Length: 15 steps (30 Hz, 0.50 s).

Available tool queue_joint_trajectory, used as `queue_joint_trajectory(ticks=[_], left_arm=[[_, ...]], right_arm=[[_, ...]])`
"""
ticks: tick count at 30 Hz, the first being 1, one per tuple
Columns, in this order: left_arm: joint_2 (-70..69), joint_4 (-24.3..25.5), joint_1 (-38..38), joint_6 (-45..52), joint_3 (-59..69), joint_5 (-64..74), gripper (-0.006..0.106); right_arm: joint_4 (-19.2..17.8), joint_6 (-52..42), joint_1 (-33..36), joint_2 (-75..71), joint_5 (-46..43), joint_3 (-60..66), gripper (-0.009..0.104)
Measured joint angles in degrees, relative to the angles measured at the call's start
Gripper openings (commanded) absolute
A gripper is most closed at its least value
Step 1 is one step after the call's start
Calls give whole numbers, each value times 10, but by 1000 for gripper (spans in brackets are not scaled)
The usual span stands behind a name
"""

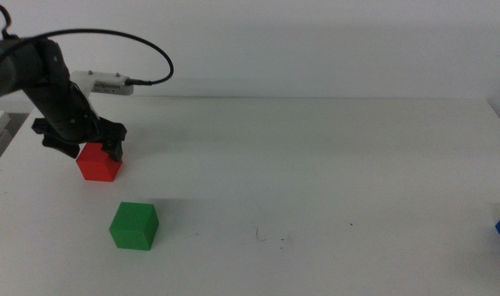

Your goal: Stack red cubes first, then green, then blue cubes in a specific spot.

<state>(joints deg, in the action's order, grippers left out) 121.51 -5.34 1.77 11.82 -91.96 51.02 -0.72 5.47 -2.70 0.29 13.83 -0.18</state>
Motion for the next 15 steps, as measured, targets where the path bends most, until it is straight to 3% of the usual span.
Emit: queue_joint_trajectory(ticks=[2, 4, 9, 12, 15], left_arm=[[12, 0, 0, 0, 0, -11, 89], [21, -1, 0, 1, 0, -19, 78], [22, -21, 0, 2, 0, -7, 25], [-1, -40, -14, -8, 0, 20, 1], [-42, -21, -79, -83, -1, 40, -2]], right_arm=[[0, 0, 0, 0, 0, 0, 85], [0, 0, 0, 0, 0, 0, 85], [0, 0, 0, 0, 0, 0, 85], [0, 0, 0, 0, 0, 0, 85], [0, 0, 0, 0, 0, 0, 85]])
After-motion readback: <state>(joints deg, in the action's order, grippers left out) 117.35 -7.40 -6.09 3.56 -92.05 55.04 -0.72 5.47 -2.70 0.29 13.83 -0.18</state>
